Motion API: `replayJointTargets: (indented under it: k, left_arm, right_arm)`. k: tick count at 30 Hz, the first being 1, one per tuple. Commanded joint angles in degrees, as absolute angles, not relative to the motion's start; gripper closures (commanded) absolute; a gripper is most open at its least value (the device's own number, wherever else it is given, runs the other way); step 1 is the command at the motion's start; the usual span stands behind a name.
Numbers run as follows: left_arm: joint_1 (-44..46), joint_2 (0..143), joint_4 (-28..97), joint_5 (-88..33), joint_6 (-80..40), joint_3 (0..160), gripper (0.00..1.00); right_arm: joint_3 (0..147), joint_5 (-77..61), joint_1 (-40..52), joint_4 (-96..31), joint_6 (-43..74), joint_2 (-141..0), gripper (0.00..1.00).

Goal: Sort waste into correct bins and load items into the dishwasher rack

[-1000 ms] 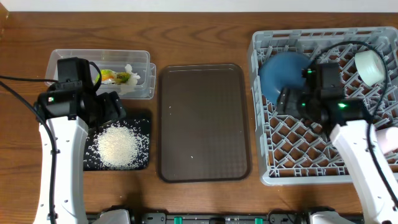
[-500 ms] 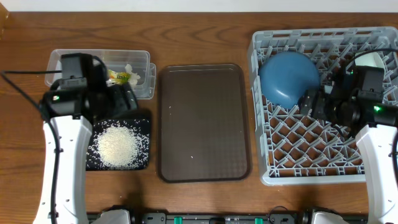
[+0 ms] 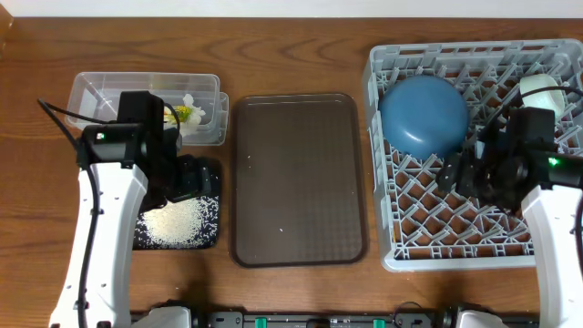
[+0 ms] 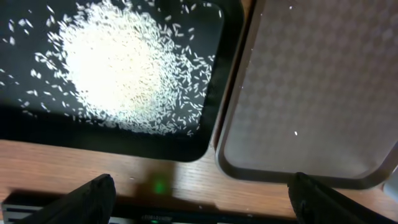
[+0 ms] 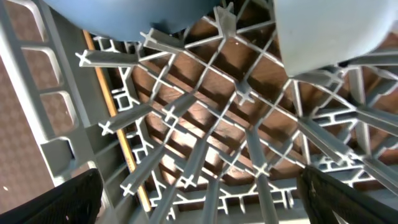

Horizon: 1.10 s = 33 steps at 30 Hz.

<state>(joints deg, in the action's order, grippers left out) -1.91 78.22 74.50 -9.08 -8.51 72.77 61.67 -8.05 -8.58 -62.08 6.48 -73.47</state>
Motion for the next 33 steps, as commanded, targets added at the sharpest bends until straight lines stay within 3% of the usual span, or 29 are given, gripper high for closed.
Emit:
replayJointTargets:
  k: [1, 11, 17, 33]
  left_arm:
    - [-1.76, 72.93, 74.04, -8.08, -7.07, 71.79, 0.09]
    - [1.76, 40.75, 59.20, -8.10, -7.33, 53.78, 0.09]
    - [1.74, 26.87, 57.65, -8.08, -7.33, 48.97, 0.09]
    - [1.74, 22.70, 57.84, -8.08, -7.33, 48.97, 0.09]
  right_arm:
    - [60.40, -7.20, -7.75, -61.71, 5.91, -67.16, 0.01]
    - [47.77, -5.82, -7.68, -53.45, 7.75, -34.65, 0.01]
    - [45.91, -5.80, -7.68, -53.80, 8.10, -20.82, 0.01]
    - [45.91, -5.80, -7.68, -61.34, 8.10, -16.82, 0.01]
